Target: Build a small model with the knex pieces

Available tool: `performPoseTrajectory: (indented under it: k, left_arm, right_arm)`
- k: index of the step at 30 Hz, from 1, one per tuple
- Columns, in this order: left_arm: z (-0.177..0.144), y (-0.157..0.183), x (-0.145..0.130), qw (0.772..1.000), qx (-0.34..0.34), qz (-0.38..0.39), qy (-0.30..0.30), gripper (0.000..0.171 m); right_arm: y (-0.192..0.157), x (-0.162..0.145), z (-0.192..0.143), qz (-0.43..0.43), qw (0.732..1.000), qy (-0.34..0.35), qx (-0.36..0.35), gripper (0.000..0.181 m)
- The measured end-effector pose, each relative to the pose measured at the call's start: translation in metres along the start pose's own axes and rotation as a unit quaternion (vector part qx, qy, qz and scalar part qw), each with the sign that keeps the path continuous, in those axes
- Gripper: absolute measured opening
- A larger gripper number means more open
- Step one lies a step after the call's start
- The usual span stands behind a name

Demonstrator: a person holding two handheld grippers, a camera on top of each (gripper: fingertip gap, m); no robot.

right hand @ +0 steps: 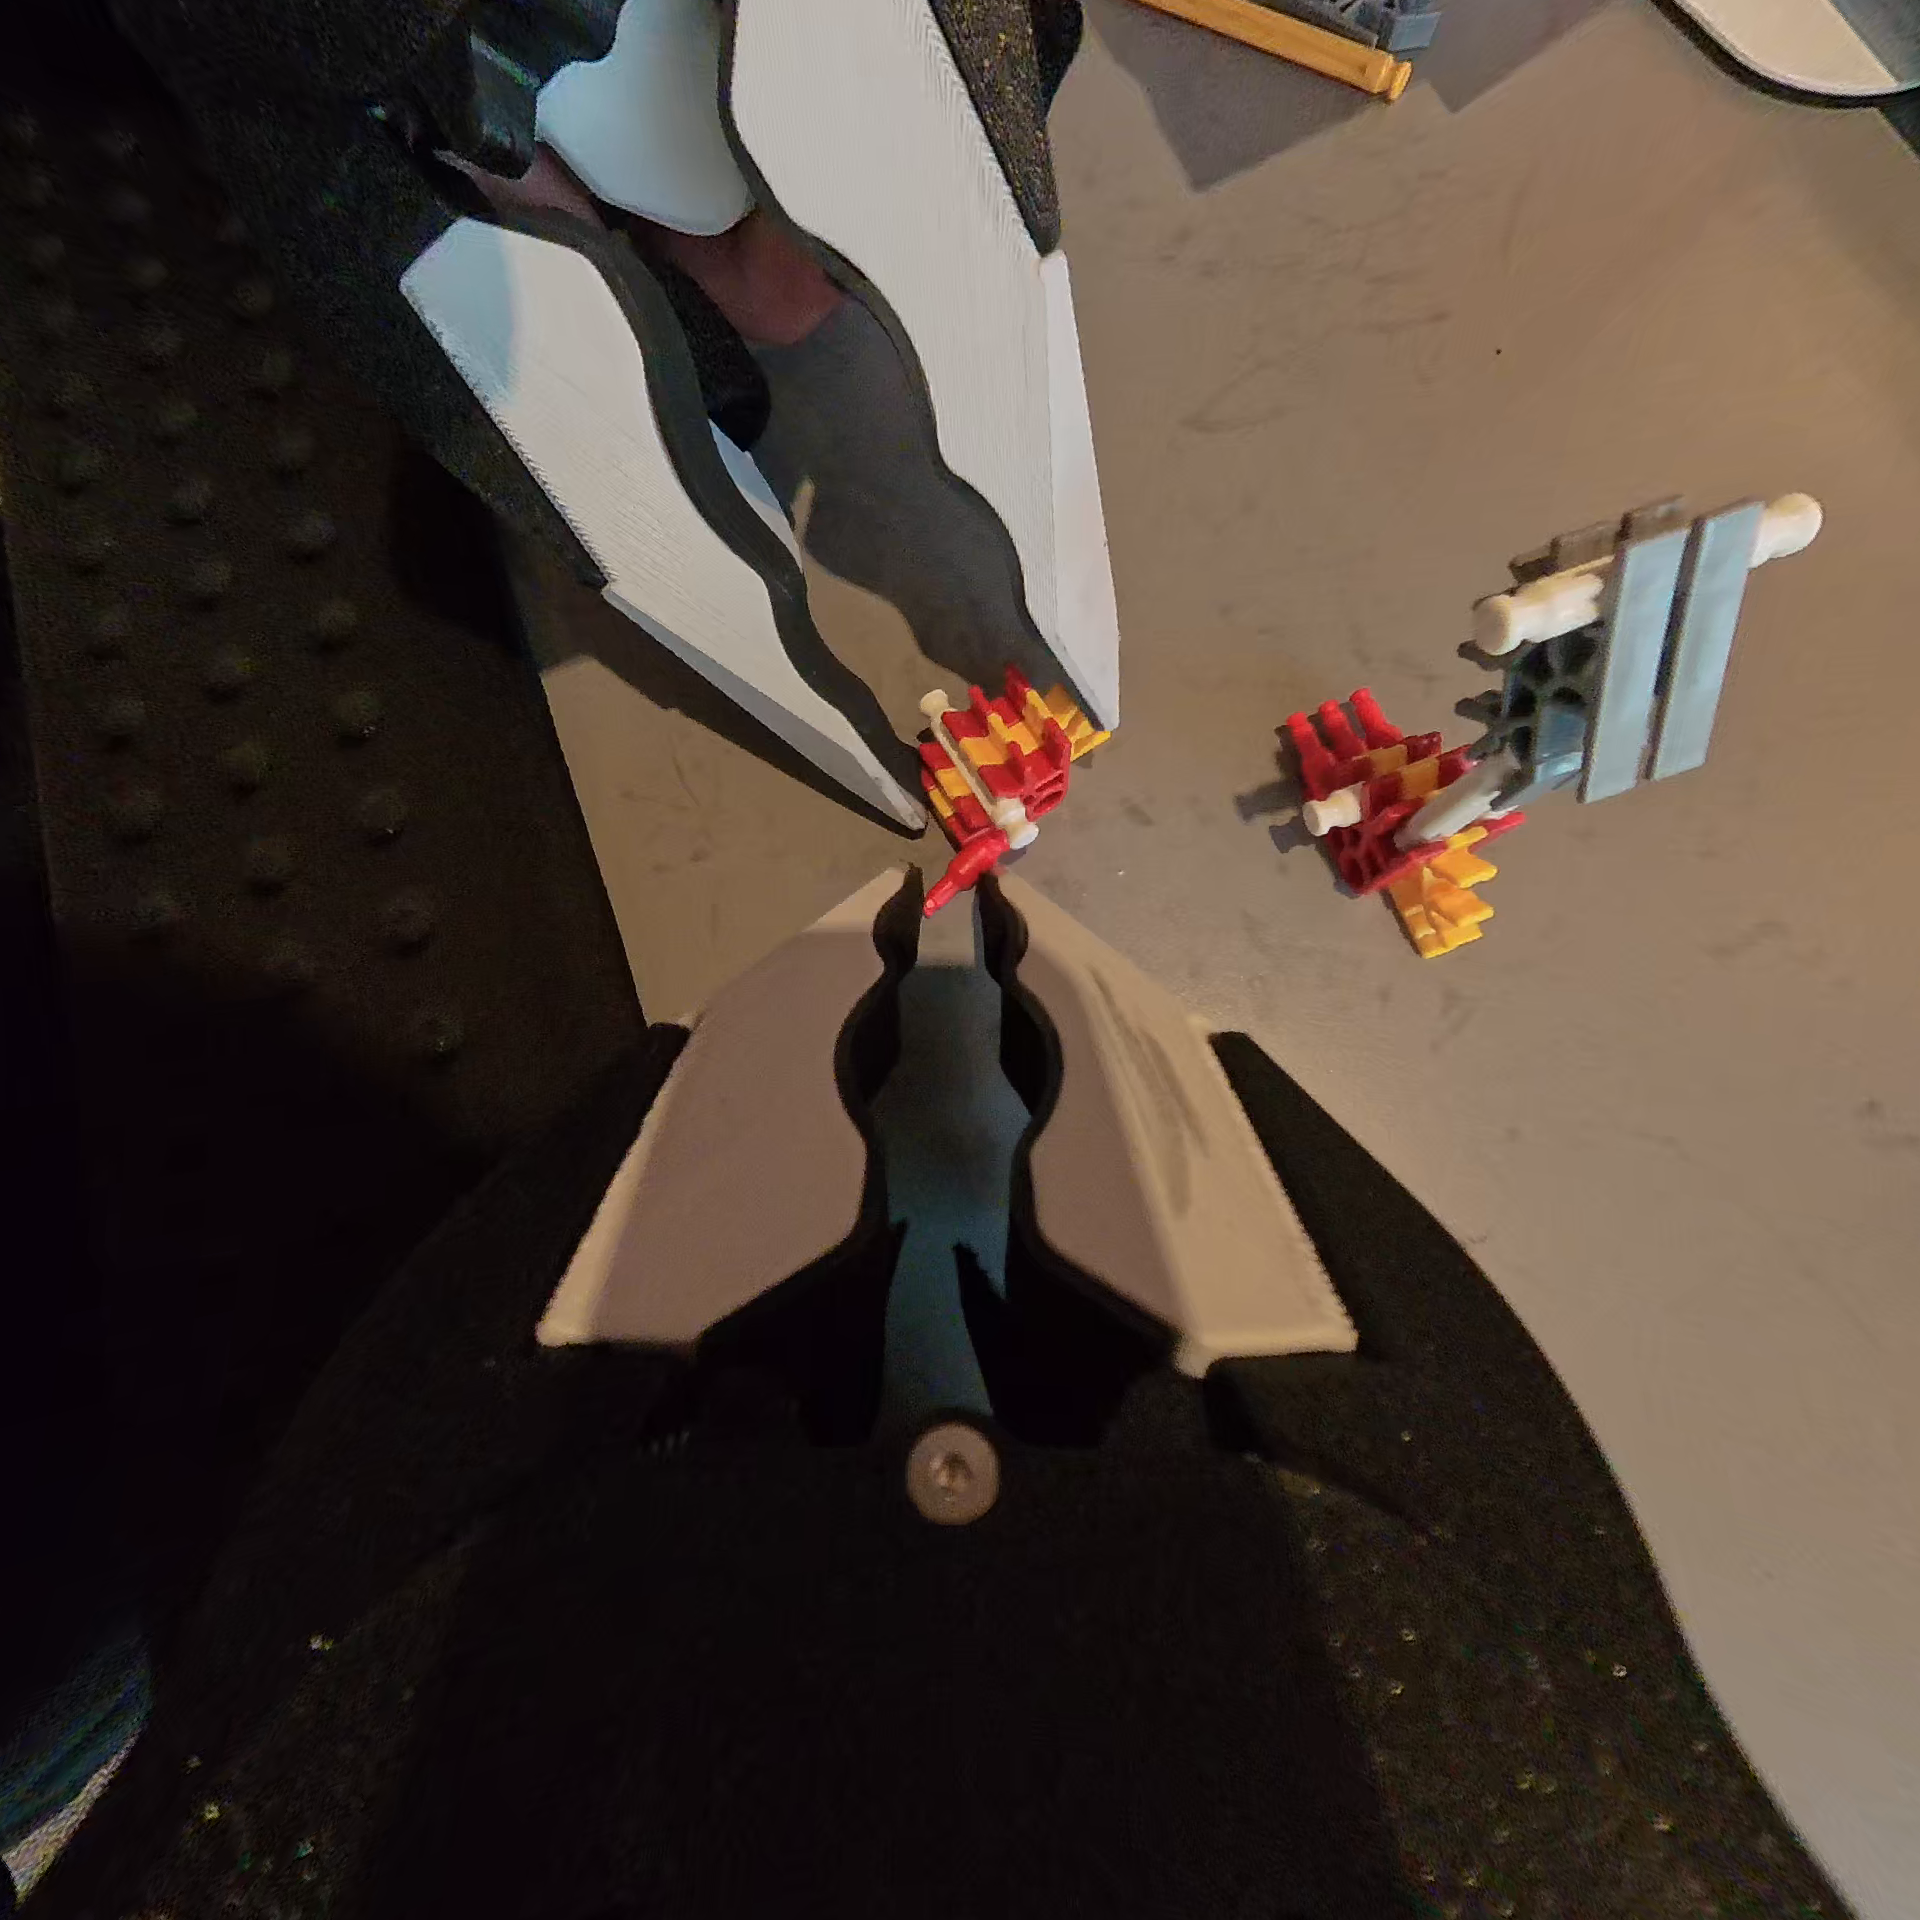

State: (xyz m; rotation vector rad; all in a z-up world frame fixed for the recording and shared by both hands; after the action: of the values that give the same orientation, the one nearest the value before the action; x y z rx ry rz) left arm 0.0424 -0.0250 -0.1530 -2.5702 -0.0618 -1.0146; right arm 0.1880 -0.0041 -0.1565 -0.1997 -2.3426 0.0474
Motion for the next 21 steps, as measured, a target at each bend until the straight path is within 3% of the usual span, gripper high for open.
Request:
performPoseTrajectory:
  k: [7, 15, 21]
  left_arm:
    - [-0.006, 0.000, 0.001, 1.000, 0.000, 0.012, -0.011, 0.050]
    - [-0.004, -0.006, -0.002, 0.999, -0.030, -0.022, -0.034, 0.037]
    - [-0.003, -0.005, -0.003, 0.999, -0.026, -0.019, -0.032, 0.036]
  right_arm:
    - [0.000, 0.000, 0.000, 0.002, 1.000, -0.001, 0.003, 0.011]
    - [0.000, 0.001, 0.001, 0.002, 1.000, -0.001, 0.000, 0.011]
    - [0.000, 0.002, 0.002, -0.001, 1.000, 0.001, -0.001, 0.011]
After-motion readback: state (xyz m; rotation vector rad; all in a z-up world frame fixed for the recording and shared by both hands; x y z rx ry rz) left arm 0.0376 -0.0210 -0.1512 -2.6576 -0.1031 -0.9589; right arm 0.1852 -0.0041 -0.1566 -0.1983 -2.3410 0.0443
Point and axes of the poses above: each gripper's, where its closed fingertips meet, z out along the fingers, x out of its top, y = z × x across the jaws, the point moved 10 cm from there along -z, back along the fingers, and after that the axes turned 1 degree about -y, right-handed, at the moved point
